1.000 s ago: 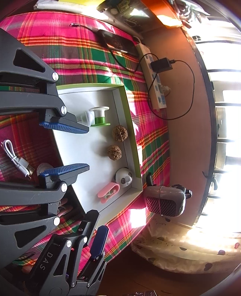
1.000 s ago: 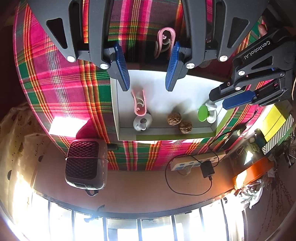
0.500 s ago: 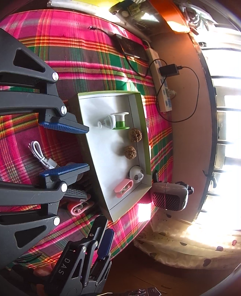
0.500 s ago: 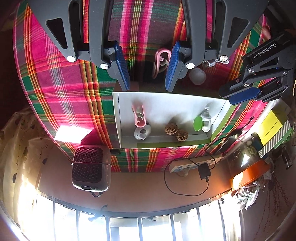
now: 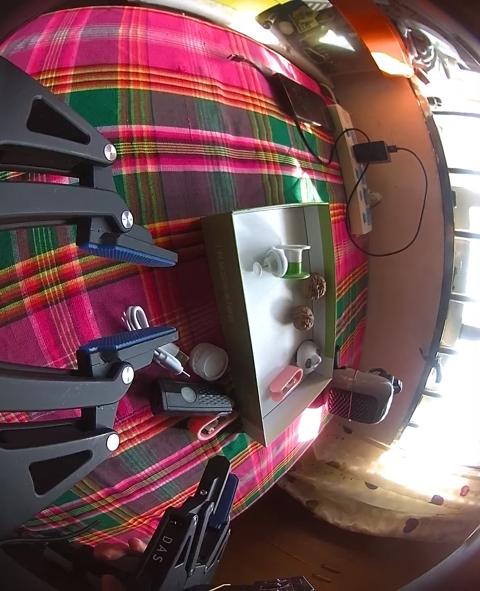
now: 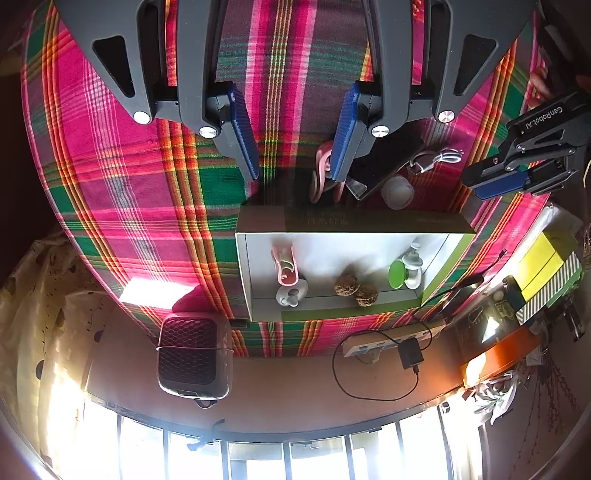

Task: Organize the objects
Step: 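Pull both grippers back from the box toward the items on the cloth, then lower the left gripper onto the white USB cable while the right gripper approaches another pink clip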

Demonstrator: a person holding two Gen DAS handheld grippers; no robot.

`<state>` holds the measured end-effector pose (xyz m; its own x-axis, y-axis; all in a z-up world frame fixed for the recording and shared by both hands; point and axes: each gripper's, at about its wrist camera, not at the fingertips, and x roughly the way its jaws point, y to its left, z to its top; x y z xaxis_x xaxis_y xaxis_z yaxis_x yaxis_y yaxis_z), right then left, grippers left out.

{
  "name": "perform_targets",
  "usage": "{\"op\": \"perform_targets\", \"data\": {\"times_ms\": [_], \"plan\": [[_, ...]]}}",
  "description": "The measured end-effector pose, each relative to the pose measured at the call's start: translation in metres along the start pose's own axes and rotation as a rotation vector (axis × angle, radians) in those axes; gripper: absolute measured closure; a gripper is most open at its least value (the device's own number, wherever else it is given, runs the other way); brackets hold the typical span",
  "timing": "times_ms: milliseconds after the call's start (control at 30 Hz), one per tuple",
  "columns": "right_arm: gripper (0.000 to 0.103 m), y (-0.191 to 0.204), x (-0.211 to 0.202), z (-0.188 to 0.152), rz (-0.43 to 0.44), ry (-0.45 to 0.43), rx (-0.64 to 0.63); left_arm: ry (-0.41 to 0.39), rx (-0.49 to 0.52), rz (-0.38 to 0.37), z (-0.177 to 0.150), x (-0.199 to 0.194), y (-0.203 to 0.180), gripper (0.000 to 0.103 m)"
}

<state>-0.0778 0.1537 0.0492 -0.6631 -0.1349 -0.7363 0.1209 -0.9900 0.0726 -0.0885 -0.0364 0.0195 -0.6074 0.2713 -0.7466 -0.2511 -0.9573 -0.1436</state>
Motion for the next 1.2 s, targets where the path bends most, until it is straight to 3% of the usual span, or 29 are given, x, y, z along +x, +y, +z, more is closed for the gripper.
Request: {"op": "perform_targets", "data": {"times_ms": [133, 233, 633, 967, 1200], "plan": [[0.061, -0.002, 0.000, -0.005, -0.002, 0.006, 0.007, 0.016, 0.052, -0.056, -0.002, 0.005, -0.009, 0.069], [0.061, -0.005, 0.000, -0.009, -0.004, 0.013, 0.013, 0.031, 0.088, -0.057, -0.004, 0.010, -0.018, 0.069], [0.061, -0.007, 0.005, -0.010, -0.013, 0.030, 0.016, 0.062, 0.200, -0.010, -0.005, 0.025, -0.035, 0.068], [0.061, -0.010, 0.016, -0.008, -0.012, 0.050, 0.020, 0.053, 0.210, -0.003, 0.002, 0.031, -0.034, 0.069], [0.061, -0.005, 0.020, -0.005, -0.002, 0.053, 0.003, 0.047, 0.148, -0.006, 0.003, 0.029, -0.020, 0.086]]}}
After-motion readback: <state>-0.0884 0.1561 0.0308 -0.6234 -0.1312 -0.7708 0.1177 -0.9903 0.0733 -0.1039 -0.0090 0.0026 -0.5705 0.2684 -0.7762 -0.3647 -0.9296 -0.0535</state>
